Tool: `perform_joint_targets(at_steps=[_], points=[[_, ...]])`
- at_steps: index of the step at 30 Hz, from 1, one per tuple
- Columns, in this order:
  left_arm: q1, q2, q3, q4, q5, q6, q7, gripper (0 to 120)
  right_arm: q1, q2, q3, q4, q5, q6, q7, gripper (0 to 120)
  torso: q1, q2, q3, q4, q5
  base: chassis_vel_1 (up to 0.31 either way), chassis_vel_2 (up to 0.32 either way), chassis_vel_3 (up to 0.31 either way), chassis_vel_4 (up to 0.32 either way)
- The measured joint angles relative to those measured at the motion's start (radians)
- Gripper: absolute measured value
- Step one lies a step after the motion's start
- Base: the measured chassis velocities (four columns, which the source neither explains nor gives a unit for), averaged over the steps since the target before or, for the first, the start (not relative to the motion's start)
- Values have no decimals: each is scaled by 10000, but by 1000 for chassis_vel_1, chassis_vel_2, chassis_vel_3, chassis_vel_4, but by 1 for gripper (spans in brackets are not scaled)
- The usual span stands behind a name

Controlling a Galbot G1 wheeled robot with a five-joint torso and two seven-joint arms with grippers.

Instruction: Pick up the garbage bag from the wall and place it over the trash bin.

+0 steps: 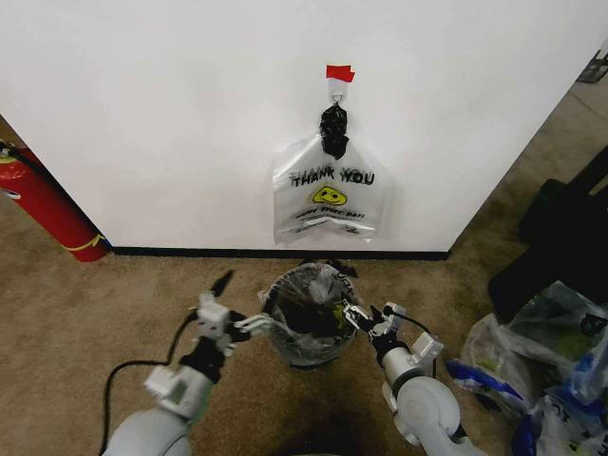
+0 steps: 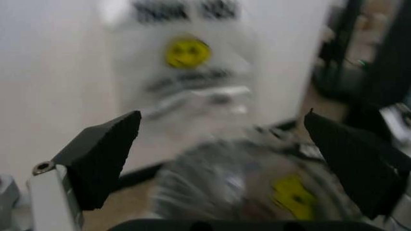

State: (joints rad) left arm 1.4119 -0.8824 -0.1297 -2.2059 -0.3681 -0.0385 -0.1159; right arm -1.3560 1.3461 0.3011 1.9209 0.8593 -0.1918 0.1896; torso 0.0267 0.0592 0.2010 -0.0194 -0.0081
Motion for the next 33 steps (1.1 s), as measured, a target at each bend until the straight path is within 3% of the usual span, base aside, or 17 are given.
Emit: perform_joint_targets(at_steps=[5,7,13,19,33], points=[[-1767,600,2036,884,-548,598,-361,100,59,99,0,4,70,-57,117,100,0,-1,0,2,2,0,0,0,0],[-1971,605,2223,973,-616,657,-414,100,64,99,0,5,72,-63,124,100,0,0,0,3,2,0,0,0,0],[-3964,203,3990,1845,-981,1146,-899,100,100,68,2,59,82,-114,142,100,0,0,0,0,1,0,0,0,0],[-4260,-132,4589,2242,-987,1230,-1075,100,121,115,11,68,82,-135,157,100,0,0,1,2,2,0,0,0,0],[-4273,-776,5030,2761,-938,1381,-1368,100,135,181,-35,116,154,-207,196,100,0,0,0,2,1,0,0,0,0]])
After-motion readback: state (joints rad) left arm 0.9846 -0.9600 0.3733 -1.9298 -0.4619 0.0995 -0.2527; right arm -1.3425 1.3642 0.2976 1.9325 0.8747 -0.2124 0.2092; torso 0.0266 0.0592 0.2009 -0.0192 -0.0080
